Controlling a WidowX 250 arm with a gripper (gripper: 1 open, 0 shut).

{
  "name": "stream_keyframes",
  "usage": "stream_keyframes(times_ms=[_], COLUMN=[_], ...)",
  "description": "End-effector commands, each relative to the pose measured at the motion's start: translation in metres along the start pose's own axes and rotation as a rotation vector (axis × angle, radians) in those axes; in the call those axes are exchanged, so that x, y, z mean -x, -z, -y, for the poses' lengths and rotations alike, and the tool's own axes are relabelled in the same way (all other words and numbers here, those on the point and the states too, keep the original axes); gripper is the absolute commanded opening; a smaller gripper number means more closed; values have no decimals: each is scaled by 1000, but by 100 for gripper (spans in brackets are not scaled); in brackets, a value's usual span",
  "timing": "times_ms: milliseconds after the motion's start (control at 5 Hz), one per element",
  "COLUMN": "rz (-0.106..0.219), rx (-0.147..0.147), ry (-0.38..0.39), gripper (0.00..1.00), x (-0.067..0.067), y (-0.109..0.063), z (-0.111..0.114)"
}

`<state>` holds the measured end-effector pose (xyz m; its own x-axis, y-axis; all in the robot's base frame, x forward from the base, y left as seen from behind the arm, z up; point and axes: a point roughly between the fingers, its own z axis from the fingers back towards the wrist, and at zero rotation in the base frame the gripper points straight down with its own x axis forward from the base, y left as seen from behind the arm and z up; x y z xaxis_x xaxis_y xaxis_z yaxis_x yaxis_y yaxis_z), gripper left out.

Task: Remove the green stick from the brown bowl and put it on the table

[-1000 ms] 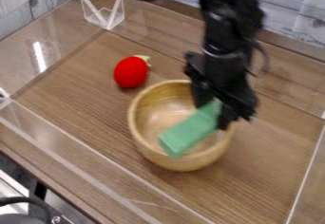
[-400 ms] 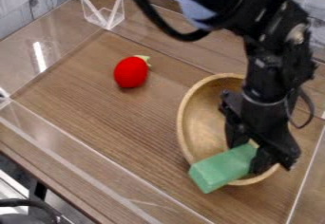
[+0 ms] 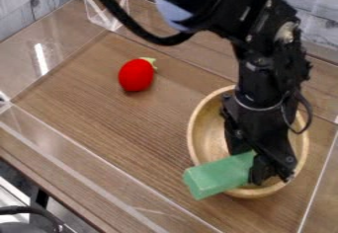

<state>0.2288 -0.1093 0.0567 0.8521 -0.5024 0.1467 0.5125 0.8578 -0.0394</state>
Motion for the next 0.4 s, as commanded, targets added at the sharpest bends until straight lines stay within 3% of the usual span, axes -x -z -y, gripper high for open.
stream_keyframes(times_ms=[0,200], rz=[26,20], rx=[25,49], ry=[95,177], gripper=[0,0], x=[-4,-3], y=[-4,-2], z=[7,12])
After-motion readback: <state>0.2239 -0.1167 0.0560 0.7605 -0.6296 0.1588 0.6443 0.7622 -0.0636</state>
